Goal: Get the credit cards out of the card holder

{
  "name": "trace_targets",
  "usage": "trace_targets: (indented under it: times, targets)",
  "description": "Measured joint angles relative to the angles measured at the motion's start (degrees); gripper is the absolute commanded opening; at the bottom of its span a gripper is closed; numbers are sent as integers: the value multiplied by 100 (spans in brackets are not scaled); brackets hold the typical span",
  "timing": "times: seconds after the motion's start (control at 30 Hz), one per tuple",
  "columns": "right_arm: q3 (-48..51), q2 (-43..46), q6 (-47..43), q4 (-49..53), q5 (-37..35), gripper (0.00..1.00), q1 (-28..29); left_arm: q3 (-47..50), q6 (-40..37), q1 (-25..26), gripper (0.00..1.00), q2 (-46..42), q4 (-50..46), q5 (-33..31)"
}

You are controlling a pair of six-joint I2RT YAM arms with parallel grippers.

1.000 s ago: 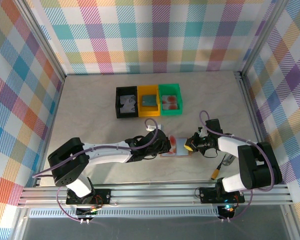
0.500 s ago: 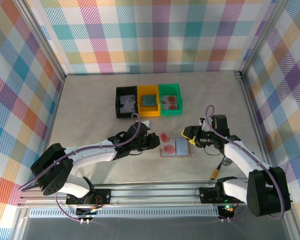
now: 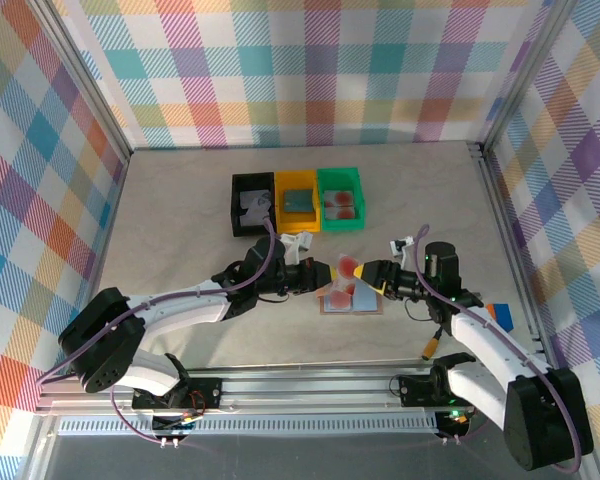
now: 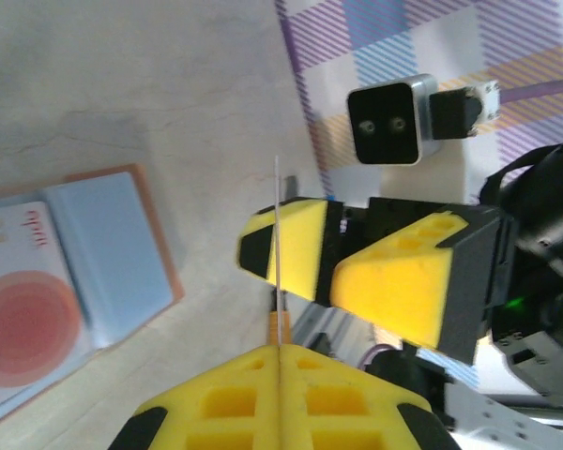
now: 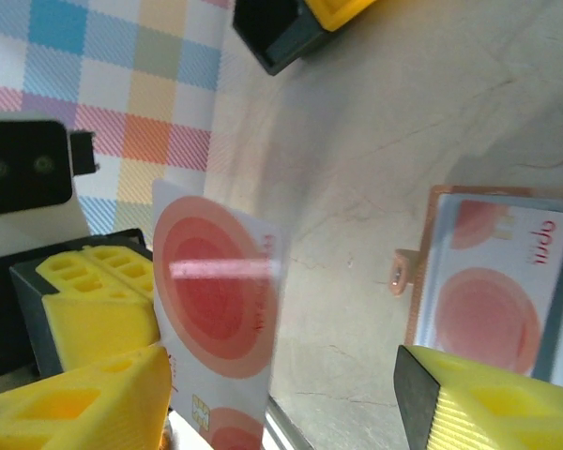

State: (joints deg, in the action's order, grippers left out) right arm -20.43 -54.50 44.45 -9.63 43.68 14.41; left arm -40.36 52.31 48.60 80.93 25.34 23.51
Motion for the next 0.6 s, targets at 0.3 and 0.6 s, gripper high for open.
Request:
trace_targets:
  times: [0.3,0.6]
  targets:
    - [125,260,31,-328,11,58,221,164,385,15,0,109,584,201]
    - [181,601,116,-476,-13,45,396,170,516,116,0,214,898,262]
